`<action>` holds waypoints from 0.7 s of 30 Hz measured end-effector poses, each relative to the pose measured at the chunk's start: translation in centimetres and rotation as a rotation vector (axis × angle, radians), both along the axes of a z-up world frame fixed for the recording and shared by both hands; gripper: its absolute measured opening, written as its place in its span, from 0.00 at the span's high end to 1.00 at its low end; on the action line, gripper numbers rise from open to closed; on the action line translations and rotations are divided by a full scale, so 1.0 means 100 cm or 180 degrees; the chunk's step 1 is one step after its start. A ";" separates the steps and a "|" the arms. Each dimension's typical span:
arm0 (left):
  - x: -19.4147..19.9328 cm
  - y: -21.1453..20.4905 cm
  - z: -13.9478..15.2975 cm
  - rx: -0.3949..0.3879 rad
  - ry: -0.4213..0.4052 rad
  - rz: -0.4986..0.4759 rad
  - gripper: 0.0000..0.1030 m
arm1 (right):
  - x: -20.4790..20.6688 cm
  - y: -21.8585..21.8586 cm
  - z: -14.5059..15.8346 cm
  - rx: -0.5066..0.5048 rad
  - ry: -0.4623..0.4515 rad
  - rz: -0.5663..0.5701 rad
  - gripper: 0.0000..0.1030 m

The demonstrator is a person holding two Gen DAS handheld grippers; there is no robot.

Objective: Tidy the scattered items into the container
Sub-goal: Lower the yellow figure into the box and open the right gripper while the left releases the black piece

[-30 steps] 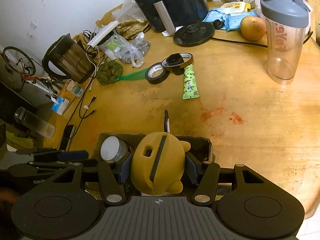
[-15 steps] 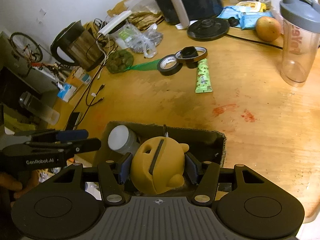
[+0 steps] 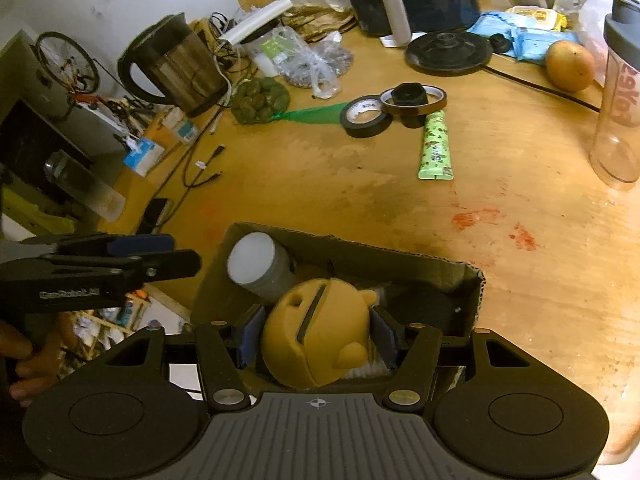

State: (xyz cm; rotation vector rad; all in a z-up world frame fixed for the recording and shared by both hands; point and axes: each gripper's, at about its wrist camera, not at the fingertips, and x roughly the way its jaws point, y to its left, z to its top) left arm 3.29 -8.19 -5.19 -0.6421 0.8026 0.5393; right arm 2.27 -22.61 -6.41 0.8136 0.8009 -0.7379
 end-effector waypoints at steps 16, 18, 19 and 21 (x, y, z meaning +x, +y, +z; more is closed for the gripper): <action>-0.003 0.002 0.002 0.0089 0.0011 0.0103 0.46 | -0.005 -0.006 0.014 -0.0306 0.0070 -0.0260 0.00; -0.001 0.003 0.004 0.0144 0.0018 0.0129 0.46 | -0.007 -0.007 0.015 -0.0315 0.0073 -0.0289 0.00; -0.001 0.003 0.004 0.0170 0.0025 0.0144 0.43 | -0.008 -0.007 0.016 -0.0325 0.0075 -0.0305 0.00; 0.000 0.003 0.007 0.0245 0.0032 0.0187 0.25 | -0.011 -0.007 0.018 -0.0341 0.0077 -0.0334 0.00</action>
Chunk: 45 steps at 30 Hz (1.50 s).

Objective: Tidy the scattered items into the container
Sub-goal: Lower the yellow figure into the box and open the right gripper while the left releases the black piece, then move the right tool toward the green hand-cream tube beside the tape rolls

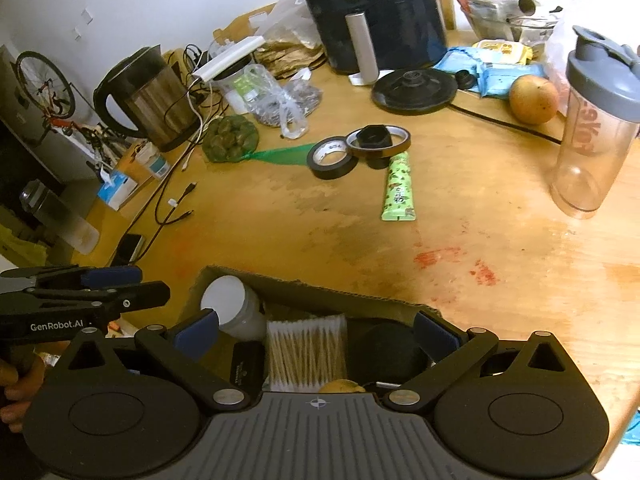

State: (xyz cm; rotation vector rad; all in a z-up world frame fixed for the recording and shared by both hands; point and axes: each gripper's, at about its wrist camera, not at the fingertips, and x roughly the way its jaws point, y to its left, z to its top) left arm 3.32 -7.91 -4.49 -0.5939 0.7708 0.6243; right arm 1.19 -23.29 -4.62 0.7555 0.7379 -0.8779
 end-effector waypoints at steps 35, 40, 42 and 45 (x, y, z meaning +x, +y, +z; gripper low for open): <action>0.023 0.009 0.004 0.0155 0.0285 0.0136 0.00 | -0.053 -0.030 0.004 -0.0168 0.0095 -0.0493 0.00; 0.022 0.020 0.001 0.0088 0.0300 0.0145 0.00 | -0.047 -0.037 0.000 -0.0178 0.0168 -0.0487 0.00; 0.022 0.022 0.001 0.0090 0.0276 0.0131 0.00 | -0.044 -0.042 -0.001 -0.0188 0.0205 -0.0482 0.00; 0.023 0.026 0.001 0.0078 0.0231 0.0089 0.00 | -0.040 -0.050 -0.004 -0.0199 0.0258 -0.0480 0.00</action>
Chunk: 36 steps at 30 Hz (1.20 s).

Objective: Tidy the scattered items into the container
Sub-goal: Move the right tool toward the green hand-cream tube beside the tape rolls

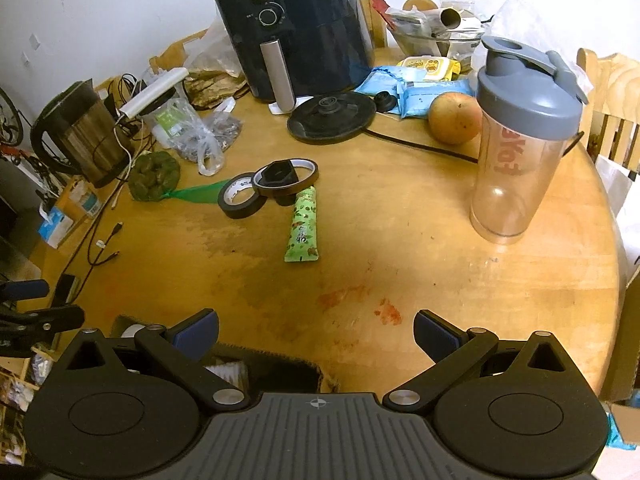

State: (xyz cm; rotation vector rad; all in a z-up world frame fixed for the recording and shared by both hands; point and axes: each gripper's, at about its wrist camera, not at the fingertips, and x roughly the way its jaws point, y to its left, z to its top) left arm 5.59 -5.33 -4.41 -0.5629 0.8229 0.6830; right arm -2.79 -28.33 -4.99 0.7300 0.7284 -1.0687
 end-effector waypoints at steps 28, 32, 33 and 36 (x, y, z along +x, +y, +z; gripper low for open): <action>-0.008 0.030 -0.019 -0.0144 -0.0135 -0.0070 0.00 | 0.056 -0.095 -0.051 -0.0014 0.0587 0.0368 0.00; -0.011 0.037 -0.024 -0.0209 -0.0074 -0.0038 0.00 | 0.067 -0.108 -0.060 0.0087 0.0565 0.0492 0.00; -0.011 0.039 -0.025 -0.0218 -0.0068 -0.0033 0.00 | 0.069 -0.111 -0.062 0.0116 0.0530 0.0517 0.00; -0.013 0.043 -0.028 -0.0254 -0.0048 -0.0020 0.00 | 0.077 -0.120 -0.067 0.0129 0.0434 0.0553 0.00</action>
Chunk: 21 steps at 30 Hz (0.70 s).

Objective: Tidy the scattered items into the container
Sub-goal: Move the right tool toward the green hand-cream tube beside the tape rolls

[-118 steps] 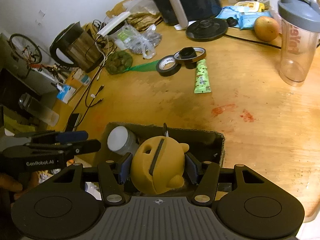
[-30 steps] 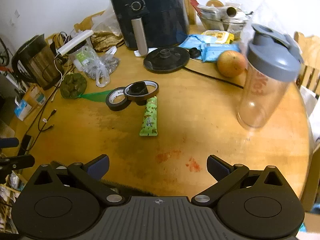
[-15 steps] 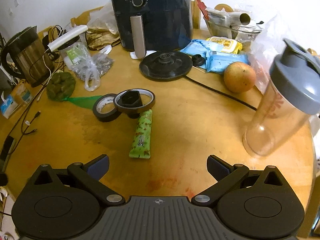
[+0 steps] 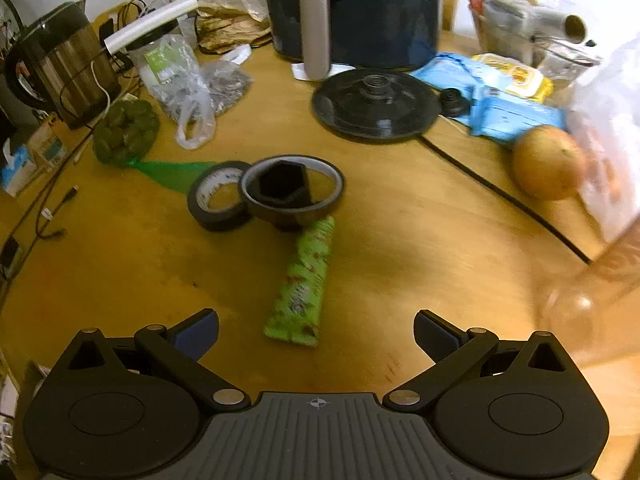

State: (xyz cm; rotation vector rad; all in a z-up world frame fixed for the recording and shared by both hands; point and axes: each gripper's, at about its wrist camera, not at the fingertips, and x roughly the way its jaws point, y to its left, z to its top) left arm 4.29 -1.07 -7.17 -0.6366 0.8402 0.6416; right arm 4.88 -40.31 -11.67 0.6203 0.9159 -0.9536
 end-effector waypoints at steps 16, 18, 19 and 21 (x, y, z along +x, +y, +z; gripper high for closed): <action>-0.006 0.017 -0.010 -0.0143 0.0027 0.0069 0.00 | 0.036 -0.032 -0.022 -0.0152 0.0131 0.0160 0.00; -0.005 0.020 -0.010 -0.0136 0.0030 0.0066 0.00 | 0.038 -0.034 -0.026 -0.0186 0.0187 0.0181 0.05; -0.005 0.021 -0.011 -0.0137 0.0032 0.0061 0.00 | 0.039 -0.035 -0.028 -0.0192 0.0205 0.0186 0.10; -0.005 0.024 -0.012 -0.0146 0.0036 0.0059 0.00 | 0.042 -0.037 -0.032 -0.0147 0.0241 0.0201 0.28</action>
